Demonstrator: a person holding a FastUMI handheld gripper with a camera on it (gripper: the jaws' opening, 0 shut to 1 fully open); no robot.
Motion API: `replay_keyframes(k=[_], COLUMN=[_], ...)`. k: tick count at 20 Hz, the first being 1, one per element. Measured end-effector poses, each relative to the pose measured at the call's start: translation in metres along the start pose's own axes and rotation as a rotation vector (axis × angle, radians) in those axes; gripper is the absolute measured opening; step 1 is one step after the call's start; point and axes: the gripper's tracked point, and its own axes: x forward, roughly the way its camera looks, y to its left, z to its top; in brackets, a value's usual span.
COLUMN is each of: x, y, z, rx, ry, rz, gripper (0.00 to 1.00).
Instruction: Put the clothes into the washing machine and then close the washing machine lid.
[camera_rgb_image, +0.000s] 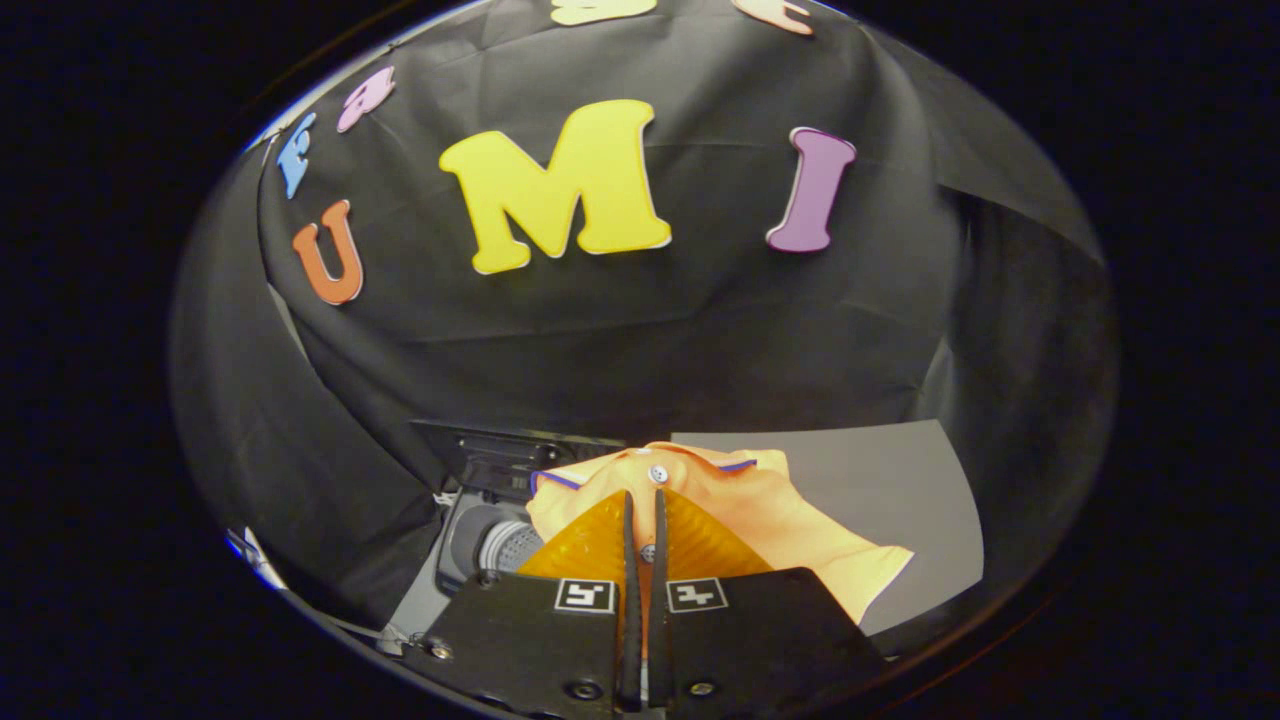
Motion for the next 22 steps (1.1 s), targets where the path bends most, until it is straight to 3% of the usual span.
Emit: replay_keyframes(k=[14,22], x=[0.025,0.044], y=[0.123,0.158], z=[0.006,-0.001], rx=[-0.084,-0.094], ry=[0.023,0.044], rz=[0.118,0.15], gripper=[0.06,0.06])
